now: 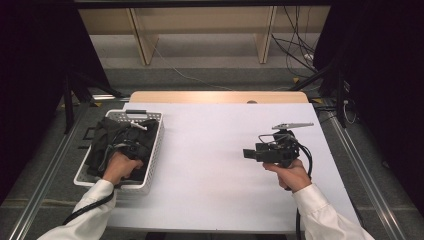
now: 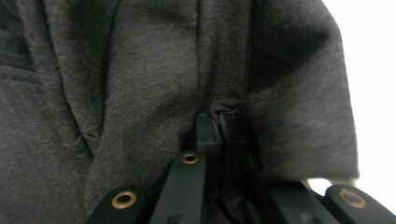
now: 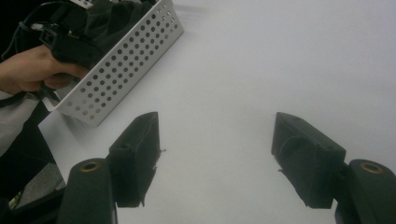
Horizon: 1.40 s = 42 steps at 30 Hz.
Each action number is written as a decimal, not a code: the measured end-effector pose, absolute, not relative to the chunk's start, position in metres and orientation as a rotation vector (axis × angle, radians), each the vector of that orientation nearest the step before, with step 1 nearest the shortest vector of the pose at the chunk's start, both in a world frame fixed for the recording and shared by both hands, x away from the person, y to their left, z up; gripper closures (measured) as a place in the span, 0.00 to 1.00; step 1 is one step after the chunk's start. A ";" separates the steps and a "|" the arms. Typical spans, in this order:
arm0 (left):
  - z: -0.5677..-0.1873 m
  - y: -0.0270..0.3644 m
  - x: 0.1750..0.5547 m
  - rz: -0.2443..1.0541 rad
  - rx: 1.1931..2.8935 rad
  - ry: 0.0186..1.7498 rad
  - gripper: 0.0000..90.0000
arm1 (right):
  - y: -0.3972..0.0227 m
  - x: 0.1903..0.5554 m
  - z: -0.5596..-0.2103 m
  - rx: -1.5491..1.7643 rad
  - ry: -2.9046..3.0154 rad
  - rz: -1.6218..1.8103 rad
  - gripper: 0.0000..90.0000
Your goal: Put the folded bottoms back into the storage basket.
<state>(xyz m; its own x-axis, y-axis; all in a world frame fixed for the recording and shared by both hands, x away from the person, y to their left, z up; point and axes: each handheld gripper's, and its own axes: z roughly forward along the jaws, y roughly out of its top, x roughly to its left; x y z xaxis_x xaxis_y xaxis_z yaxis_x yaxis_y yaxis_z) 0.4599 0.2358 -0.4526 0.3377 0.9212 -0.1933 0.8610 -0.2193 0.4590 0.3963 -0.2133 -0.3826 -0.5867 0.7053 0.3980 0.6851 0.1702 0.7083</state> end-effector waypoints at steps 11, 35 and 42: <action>-0.412 0.256 0.441 0.113 2.033 1.518 0.64 | -0.216 0.397 -0.383 1.426 2.377 1.426 0.37; -0.434 0.240 0.472 0.214 2.014 1.595 0.96 | -0.220 0.396 -0.382 1.431 2.368 1.431 0.37; -0.447 0.240 0.474 0.214 1.963 1.609 0.96 | -0.219 0.395 -0.383 1.429 2.374 1.424 0.37</action>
